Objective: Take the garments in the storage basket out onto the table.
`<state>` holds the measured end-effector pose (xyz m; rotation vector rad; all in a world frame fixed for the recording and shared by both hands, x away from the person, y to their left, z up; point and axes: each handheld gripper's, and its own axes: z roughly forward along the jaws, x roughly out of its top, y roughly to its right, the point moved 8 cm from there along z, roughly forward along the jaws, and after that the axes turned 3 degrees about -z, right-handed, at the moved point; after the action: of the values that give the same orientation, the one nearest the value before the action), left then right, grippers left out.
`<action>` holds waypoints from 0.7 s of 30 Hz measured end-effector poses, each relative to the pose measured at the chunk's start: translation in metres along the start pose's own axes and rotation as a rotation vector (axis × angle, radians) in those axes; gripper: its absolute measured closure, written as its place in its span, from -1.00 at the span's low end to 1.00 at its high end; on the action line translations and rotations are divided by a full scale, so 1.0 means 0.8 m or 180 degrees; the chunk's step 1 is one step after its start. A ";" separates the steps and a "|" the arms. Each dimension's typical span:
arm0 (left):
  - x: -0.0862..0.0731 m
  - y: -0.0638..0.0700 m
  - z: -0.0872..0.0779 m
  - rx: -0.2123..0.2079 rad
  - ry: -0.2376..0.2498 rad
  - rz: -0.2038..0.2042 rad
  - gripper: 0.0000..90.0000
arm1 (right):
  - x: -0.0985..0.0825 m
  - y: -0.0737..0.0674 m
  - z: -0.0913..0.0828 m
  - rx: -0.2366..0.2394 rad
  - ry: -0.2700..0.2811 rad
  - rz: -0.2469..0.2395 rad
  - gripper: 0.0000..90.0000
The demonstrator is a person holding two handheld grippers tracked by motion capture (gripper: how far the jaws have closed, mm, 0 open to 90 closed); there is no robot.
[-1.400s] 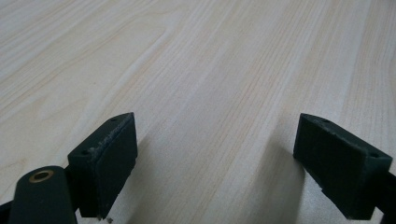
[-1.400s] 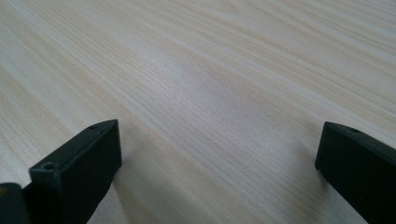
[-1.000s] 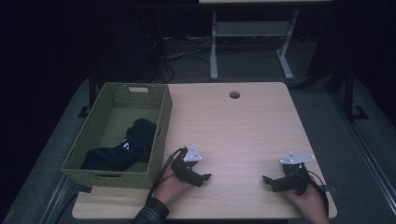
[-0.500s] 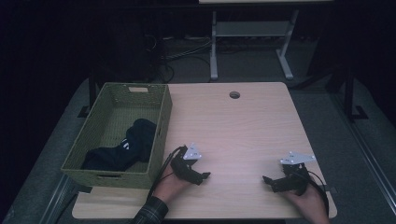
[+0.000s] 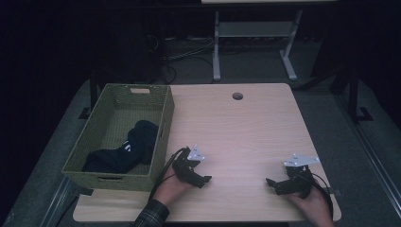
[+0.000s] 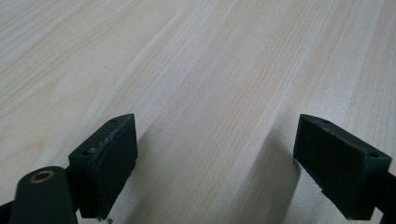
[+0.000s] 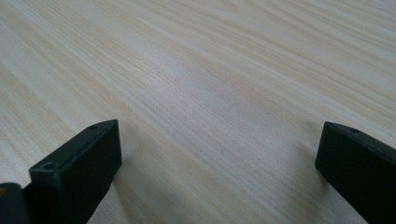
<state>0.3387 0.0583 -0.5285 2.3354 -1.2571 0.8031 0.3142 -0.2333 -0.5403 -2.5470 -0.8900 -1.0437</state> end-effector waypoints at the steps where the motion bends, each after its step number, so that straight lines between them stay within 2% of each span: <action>1: 0.000 0.001 -0.001 -0.0014 0.0011 -0.0004 -0.70 | 0.000 0.000 0.000 0.0000 -0.0001 0.0000 -1.00; 8: 0.002 0.000 -0.005 -0.0047 -0.0019 -0.0065 -0.70 | 0.000 0.000 0.000 0.0001 -0.0001 -0.0001 -1.00; 9: 0.002 -0.001 -0.005 -0.0056 -0.0008 -0.0109 -0.70 | 0.000 0.000 0.000 0.0001 -0.0001 -0.0001 -1.00; 16: -0.001 0.001 -0.006 -0.0117 -0.0167 -0.0153 -0.70 | 0.000 0.000 0.000 0.0000 -0.0001 -0.0003 -1.00; 21: 0.002 -0.001 -0.009 -0.0068 -0.0202 -0.0186 -0.70 | 0.000 0.000 0.000 0.0000 0.0000 -0.0001 -1.00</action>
<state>0.3380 0.0621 -0.5218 2.3861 -1.2109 0.6986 0.3143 -0.2334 -0.5403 -2.5468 -0.8904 -1.0438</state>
